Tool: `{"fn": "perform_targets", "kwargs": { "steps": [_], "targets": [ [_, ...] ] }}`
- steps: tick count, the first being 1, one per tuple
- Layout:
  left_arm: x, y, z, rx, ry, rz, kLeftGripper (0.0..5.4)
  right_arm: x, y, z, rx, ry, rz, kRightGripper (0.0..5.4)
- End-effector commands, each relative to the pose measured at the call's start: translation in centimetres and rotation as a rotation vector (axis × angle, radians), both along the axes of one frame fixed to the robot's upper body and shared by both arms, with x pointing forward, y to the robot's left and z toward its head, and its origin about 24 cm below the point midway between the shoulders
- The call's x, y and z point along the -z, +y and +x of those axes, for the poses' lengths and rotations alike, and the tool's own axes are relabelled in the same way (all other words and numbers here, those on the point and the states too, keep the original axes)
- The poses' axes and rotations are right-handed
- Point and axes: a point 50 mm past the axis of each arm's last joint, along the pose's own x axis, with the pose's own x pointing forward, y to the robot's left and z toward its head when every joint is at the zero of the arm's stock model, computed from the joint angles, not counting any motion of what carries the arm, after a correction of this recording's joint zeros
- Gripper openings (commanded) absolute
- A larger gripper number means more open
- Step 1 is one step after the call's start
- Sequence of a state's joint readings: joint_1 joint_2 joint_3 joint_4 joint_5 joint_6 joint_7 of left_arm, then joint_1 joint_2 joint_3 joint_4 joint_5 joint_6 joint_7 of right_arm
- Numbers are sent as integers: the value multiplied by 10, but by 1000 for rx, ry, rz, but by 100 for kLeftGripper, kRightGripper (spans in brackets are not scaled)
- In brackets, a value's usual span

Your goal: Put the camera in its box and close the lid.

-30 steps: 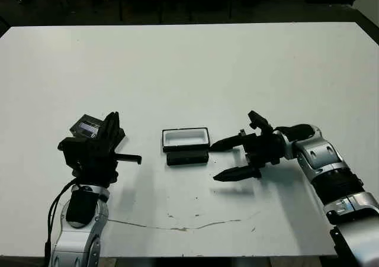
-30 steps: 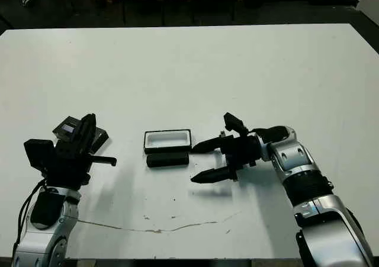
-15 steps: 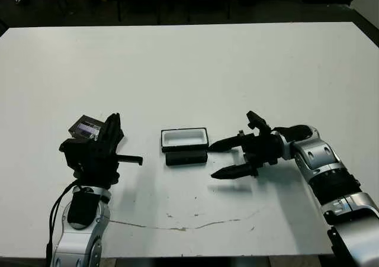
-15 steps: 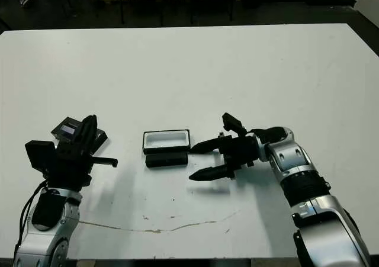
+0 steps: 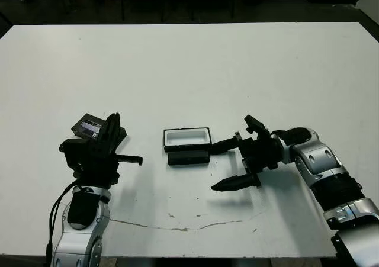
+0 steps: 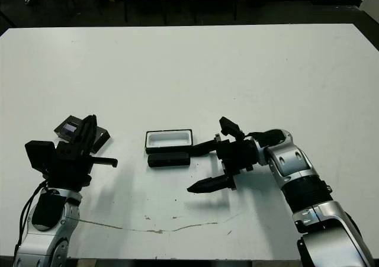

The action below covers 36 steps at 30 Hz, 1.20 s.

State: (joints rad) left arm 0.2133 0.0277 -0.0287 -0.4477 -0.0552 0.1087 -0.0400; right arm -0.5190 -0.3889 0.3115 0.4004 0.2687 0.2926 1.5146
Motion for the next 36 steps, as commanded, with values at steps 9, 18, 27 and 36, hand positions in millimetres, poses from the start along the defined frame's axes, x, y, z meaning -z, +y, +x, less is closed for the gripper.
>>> {"fn": "perform_targets", "kwargs": {
  "steps": [9,18,27,36],
  "targets": [
    [6,1,-3,-16,39,1,0,10,16,-8,103,-76,-105,305],
    [7,0,-3,-14,35,4,0,14,25,-14,93,-145,-137,138],
    [7,0,-2,-12,37,-1,0,14,27,-22,124,-232,-132,10],
    [6,1,-2,-10,42,0,0,-1,7,-17,239,-161,-108,10]
  ]
}}
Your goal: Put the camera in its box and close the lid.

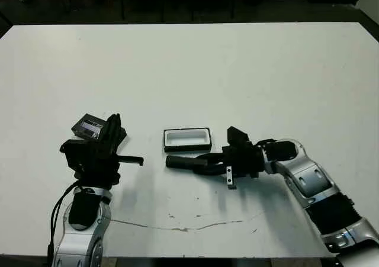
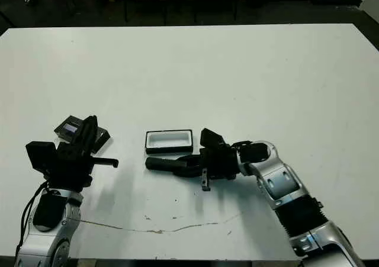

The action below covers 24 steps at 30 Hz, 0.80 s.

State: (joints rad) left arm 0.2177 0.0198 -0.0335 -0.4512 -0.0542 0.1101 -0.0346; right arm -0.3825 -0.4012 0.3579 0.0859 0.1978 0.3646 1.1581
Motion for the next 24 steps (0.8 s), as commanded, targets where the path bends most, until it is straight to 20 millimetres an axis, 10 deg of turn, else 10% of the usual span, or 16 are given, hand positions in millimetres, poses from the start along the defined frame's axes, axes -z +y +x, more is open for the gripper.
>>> {"fn": "perform_targets", "kwargs": {
  "steps": [1,13,24],
  "targets": [
    [6,2,-1,-6,40,9,0,-5,-17,0,78,42,44,10],
    [4,2,0,-1,39,15,0,-97,-46,20,2,38,125,10],
    [3,0,0,2,44,14,0,-104,-48,60,-30,-1,-140,10]
  ]
}}
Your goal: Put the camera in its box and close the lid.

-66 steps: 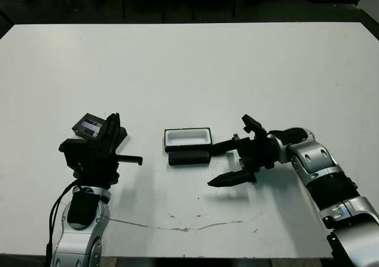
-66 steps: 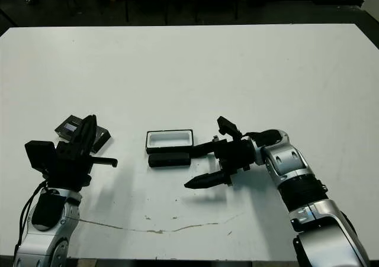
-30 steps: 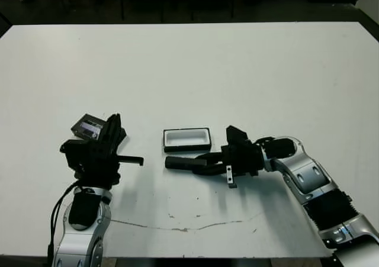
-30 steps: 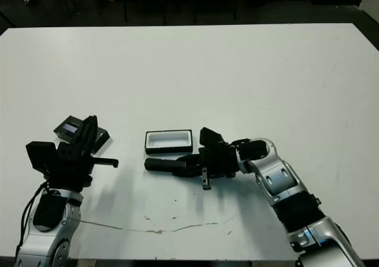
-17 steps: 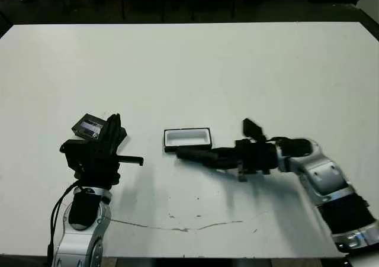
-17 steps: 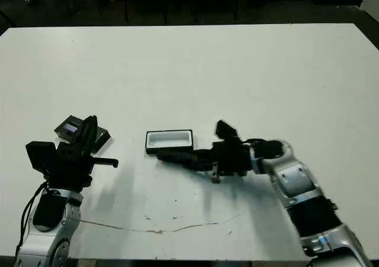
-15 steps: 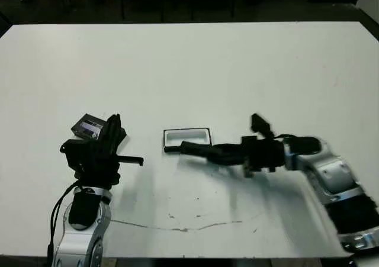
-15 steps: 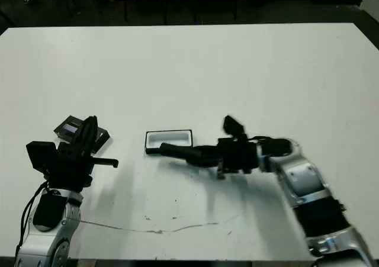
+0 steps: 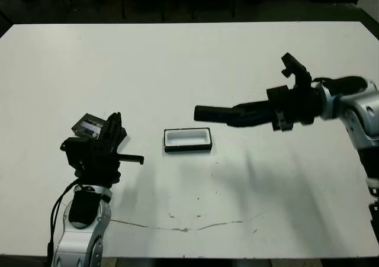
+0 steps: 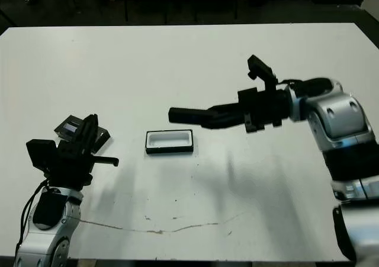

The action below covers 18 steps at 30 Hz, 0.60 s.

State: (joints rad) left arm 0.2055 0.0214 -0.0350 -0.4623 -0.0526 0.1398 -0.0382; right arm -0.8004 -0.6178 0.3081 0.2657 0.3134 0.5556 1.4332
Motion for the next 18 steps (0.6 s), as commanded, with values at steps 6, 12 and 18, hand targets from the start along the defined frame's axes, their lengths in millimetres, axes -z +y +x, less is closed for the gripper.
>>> {"fn": "perform_targets", "kwargs": {
  "steps": [6,12,18],
  "targets": [
    [4,0,-2,-5,33,12,0,5,16,5,2,-247,-149,10],
    [4,1,-2,-7,35,14,0,-4,30,-28,4,-472,-50,10],
    [5,1,-2,-2,38,10,0,-8,35,-53,-11,-726,48,10]
  ]
}}
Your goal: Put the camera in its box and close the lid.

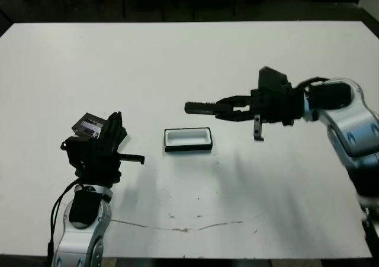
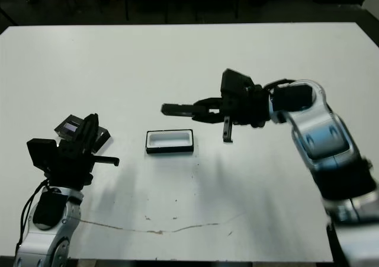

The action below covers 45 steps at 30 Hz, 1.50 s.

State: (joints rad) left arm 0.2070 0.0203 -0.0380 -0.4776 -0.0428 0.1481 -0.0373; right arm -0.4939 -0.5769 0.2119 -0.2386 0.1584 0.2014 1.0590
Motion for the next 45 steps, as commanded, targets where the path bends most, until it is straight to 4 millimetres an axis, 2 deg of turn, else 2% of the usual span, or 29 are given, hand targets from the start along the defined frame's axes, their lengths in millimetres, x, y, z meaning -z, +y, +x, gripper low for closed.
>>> {"fn": "perform_targets", "kwargs": {
  "steps": [1,6,9,12,19,31,37,45],
  "targets": [
    [7,2,-1,-2,43,4,0,0,0,-10,14,-87,32,10],
    [7,2,-2,-1,45,10,0,3,4,-25,-18,-254,50,10],
    [7,2,-1,2,44,10,0,9,7,-30,-108,-457,44,10],
    [7,2,-2,2,43,6,0,20,6,-28,-169,-616,33,10],
    [7,1,-2,0,46,9,0,32,-1,-16,-262,-760,-26,10],
    [8,-3,-3,-5,49,-2,0,33,2,3,-320,-908,-217,10],
    [9,-4,-3,-6,49,10,0,28,3,12,-345,-965,-251,10],
    [11,-5,-4,-4,51,-4,0,22,2,21,-330,-878,-389,10]
  ]
}}
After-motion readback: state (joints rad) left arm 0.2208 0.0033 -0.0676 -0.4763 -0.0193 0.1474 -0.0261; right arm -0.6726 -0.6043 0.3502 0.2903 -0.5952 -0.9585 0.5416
